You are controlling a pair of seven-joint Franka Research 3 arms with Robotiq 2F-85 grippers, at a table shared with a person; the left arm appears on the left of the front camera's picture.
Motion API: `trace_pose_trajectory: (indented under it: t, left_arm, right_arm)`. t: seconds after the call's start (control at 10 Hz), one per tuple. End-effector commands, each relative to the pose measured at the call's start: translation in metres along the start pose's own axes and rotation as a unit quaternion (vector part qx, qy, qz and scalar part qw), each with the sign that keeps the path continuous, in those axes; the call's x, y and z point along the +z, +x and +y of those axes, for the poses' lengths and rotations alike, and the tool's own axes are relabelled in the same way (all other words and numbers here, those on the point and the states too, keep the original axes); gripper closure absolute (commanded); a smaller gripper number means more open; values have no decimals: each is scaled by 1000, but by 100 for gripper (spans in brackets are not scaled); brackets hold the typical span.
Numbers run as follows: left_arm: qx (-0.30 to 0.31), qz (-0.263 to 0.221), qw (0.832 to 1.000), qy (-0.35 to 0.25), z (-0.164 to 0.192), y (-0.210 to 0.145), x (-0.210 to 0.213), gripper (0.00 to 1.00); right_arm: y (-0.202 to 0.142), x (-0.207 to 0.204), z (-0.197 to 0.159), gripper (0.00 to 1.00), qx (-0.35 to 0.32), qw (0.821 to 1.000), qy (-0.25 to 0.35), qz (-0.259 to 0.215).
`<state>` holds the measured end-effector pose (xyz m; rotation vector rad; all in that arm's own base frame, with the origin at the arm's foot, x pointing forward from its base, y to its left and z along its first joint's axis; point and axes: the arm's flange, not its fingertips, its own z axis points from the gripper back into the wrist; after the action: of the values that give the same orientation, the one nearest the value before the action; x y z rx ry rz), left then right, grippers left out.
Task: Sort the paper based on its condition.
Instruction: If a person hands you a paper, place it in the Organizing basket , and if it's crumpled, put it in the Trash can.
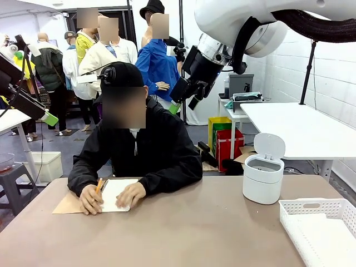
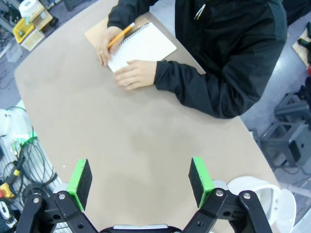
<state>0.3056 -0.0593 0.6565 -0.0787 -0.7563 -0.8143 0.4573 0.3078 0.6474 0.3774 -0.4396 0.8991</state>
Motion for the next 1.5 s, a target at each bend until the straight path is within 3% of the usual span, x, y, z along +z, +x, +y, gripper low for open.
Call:
trace_pose_trajectory:
  t: [0.0, 1.4]
  left_arm:
    - [0, -1, 1000, 0, 0, 0, 0, 0]
    - [0, -1, 1000, 0, 0, 0, 0, 0]
  right_arm:
    - [0, 1, -1, 0, -4, 1000, 5, -2]
    - [0, 1, -1, 0, -4, 1000, 5, -2]
